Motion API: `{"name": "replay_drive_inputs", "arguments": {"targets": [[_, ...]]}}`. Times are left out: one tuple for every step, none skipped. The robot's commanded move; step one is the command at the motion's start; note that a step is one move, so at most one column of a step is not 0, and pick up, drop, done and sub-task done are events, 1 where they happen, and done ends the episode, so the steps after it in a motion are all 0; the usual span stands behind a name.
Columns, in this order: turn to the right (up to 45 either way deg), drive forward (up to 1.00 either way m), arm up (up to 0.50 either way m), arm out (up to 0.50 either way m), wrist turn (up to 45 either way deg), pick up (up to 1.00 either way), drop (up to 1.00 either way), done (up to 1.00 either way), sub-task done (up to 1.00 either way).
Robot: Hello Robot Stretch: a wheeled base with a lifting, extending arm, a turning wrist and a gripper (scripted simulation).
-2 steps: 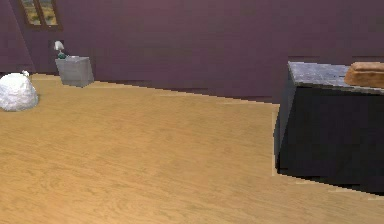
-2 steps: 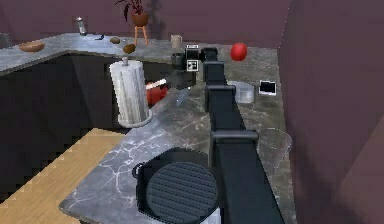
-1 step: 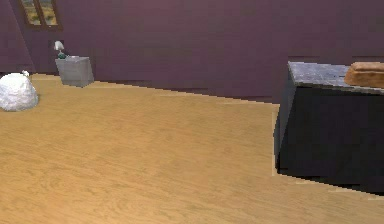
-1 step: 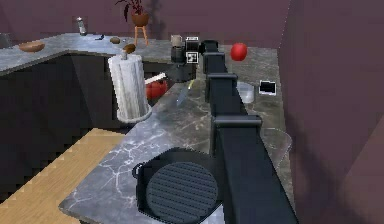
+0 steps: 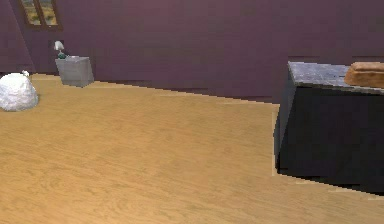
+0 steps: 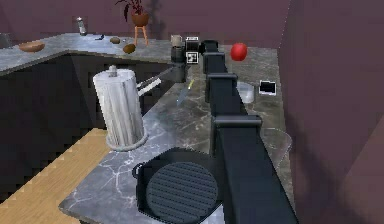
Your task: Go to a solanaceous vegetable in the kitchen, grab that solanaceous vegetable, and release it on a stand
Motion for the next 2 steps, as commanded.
{"name": "replay_drive_inputs", "arguments": {"targets": [[0.0, 0.00, 0.00, 0.00, -45.0, 0.00, 0.00, 0.00, 0.00], [0.0, 0.00, 0.00, -0.44, 0.0, 0.00, 0.00, 0.00, 0.00]]}}
